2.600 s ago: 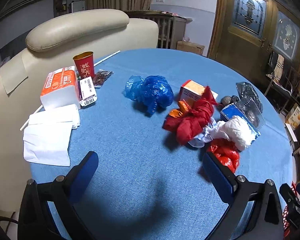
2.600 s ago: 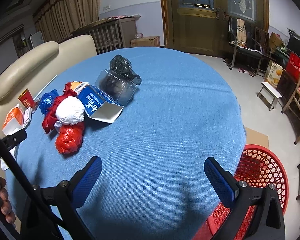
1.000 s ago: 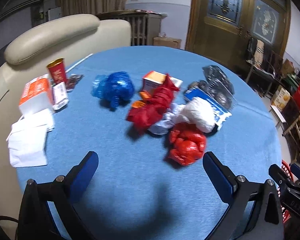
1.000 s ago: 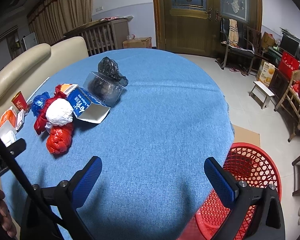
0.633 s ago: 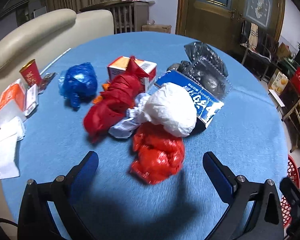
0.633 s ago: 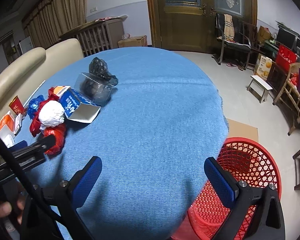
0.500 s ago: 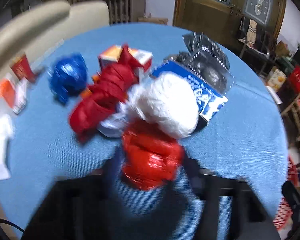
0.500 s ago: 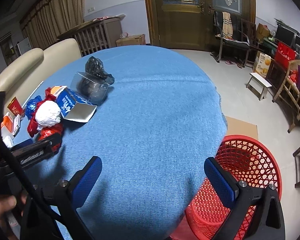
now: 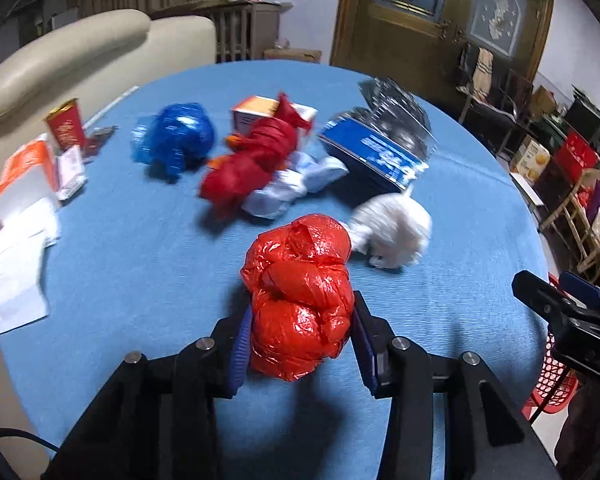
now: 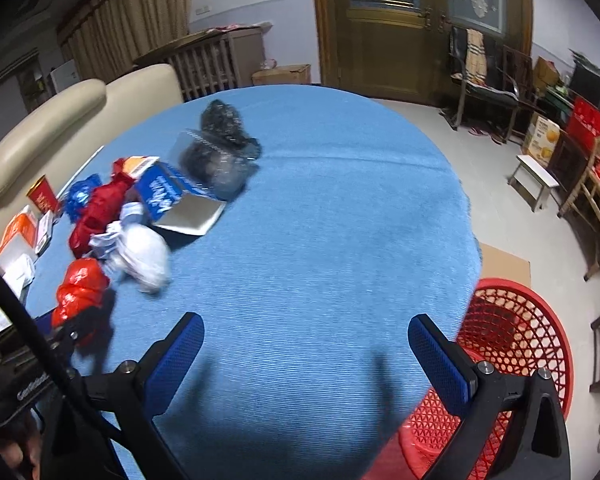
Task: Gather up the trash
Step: 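Grasp the white tissue ball with the right tool while the left tool holds the red bag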
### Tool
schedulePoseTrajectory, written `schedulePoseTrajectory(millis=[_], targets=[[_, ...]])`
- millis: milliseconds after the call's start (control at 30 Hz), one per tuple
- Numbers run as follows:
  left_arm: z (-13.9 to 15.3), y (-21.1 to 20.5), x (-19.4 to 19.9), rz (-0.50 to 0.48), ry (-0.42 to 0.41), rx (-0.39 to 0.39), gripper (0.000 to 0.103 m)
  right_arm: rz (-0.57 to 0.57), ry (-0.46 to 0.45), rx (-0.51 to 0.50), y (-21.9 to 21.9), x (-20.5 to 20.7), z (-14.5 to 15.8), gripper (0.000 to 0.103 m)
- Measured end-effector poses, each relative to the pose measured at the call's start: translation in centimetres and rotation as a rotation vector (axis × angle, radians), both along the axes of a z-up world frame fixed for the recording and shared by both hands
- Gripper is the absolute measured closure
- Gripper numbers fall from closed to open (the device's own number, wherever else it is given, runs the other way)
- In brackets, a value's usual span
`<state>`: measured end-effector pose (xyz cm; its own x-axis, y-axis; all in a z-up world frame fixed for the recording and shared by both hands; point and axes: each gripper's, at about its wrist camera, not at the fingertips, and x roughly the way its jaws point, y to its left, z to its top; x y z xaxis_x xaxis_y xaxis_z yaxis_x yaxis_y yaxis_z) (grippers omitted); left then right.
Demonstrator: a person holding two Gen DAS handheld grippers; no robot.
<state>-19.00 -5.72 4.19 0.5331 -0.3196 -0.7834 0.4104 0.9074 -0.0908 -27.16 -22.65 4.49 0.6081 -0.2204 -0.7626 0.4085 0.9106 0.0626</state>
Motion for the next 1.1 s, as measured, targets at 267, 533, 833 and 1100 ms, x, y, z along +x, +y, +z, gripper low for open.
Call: schedulePoseTrajectory(millis=[267,533,833,1100], targets=[[0.5,3.4,1.3,0.099,-0.022,-0.032,0.056,0.165,-0.037,0.020,3.7,3.1,1.1,0.000],[0.4,5.3,1.9,0.141,-0.014,-0.057,0.056,0.248,-0.018,0.092,6.3,7.9,0.2,0.003],[0.1,5.5,2.4,0.149,-0.007,-0.057,0.056,0.237,0.051,0.180,7.2,10.9,-2.9,0.057],[0.7,4.6,1.9,0.129,-0.026,-0.052,0.056,0.235,0.003,0.218,5.9,8.3,-1.9,0.069]])
